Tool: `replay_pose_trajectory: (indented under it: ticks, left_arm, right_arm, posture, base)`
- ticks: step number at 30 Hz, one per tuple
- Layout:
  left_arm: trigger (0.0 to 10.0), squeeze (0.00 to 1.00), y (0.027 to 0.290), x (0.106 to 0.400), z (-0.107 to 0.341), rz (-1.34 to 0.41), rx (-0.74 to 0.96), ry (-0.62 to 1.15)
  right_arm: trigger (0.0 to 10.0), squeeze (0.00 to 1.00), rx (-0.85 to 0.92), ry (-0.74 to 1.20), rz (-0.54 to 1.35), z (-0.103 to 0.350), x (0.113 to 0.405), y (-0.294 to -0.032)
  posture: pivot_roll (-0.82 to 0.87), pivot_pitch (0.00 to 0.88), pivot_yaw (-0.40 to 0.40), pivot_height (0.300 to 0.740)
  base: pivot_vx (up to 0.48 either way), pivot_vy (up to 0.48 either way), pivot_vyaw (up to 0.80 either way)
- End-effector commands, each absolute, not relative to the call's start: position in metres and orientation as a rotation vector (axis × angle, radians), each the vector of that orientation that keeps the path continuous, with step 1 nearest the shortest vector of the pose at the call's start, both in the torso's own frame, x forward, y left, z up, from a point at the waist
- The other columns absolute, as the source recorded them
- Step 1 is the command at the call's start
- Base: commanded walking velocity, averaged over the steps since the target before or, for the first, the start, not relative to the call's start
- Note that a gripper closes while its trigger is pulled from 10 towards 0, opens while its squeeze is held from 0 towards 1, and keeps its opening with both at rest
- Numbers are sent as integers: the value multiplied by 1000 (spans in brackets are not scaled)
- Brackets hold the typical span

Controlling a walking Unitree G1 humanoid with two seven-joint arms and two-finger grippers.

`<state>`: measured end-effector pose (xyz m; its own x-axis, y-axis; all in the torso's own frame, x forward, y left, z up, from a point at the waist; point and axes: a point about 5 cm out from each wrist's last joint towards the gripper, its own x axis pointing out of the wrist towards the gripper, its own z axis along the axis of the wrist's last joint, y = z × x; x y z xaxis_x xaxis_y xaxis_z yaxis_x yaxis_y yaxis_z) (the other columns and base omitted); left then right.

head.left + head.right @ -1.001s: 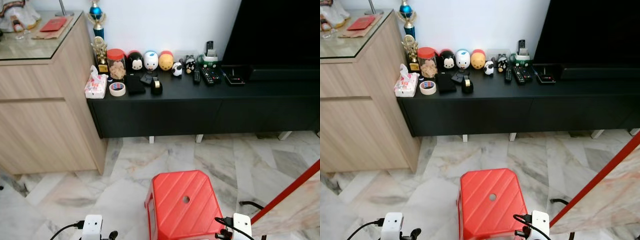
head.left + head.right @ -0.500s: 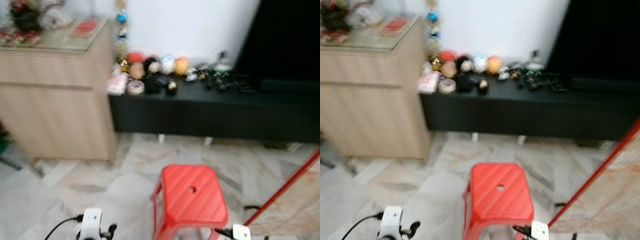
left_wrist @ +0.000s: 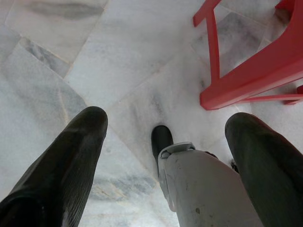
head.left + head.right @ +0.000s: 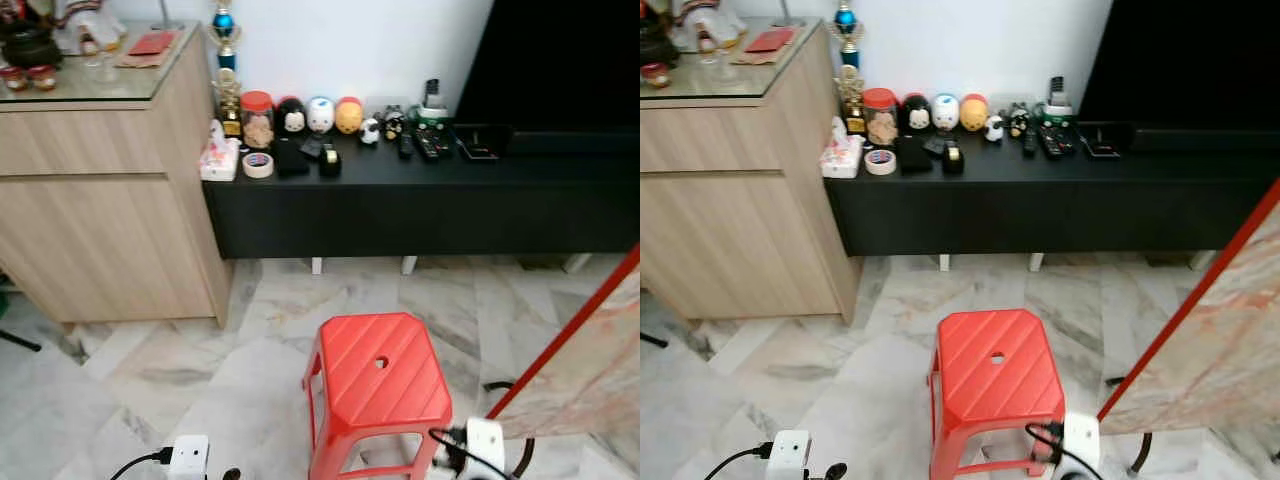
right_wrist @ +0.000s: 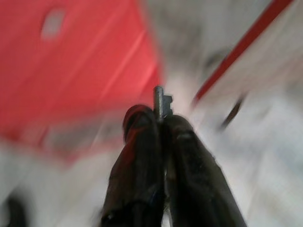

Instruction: Hang keys on a hook

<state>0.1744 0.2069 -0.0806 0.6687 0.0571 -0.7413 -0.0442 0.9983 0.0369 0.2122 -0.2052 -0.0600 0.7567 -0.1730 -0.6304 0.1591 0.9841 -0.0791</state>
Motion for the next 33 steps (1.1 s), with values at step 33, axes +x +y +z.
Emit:
replay_pose_trajectory:
  ticks: [33]
  left_arm:
    - [10000,0,210,169,-83,63,30,871]
  right_arm:
    - [10000,0,-337,-200,7,39,240,-162]
  posture:
    - [-1,0,-74,740]
  base:
    - [0,0,0]
